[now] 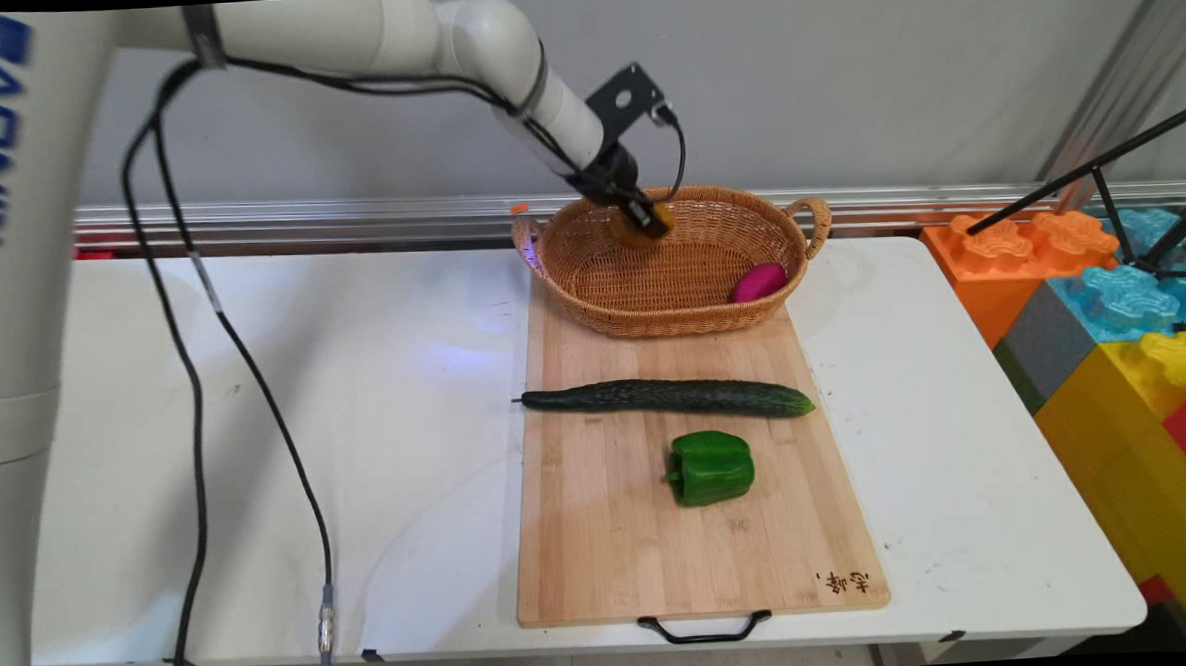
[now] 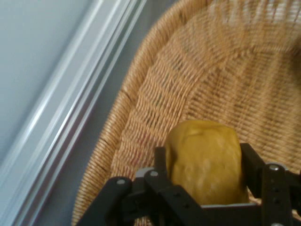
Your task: Place the picked object on the cutting board
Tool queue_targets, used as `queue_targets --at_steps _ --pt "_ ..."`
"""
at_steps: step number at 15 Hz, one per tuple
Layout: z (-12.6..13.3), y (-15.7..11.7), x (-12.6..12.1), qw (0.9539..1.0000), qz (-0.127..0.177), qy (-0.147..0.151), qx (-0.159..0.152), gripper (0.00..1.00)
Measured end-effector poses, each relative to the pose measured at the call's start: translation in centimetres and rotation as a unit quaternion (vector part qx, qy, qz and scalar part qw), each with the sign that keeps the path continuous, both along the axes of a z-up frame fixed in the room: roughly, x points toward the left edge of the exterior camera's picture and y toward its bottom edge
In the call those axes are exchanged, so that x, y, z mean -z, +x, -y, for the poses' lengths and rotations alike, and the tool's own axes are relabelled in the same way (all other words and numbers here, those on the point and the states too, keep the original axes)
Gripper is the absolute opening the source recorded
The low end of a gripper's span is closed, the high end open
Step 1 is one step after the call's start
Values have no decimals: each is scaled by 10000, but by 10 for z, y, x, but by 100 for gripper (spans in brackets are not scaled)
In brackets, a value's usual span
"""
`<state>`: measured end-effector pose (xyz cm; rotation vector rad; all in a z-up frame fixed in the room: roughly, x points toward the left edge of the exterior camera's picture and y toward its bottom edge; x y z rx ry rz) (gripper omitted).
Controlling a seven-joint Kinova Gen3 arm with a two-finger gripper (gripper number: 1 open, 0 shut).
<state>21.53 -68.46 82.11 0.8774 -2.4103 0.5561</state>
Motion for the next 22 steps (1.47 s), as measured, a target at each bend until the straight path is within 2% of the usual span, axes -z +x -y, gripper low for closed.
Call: queue_targets --at_steps 5,7,11,14,17,22 --pt "-27 -2 -65 9996 -127 -251 -86 0" --pt "-47 -7 -93 9995 -142 -268 -72 0" --pt "-105 -9 -135 9995 -199 78 223 0" --pt "-139 0 -146 9984 -191 327 409 0" --pt "-167 13 -147 9966 -124 562 586 0" --pt "-207 35 -123 9905 43 1003 944 0"
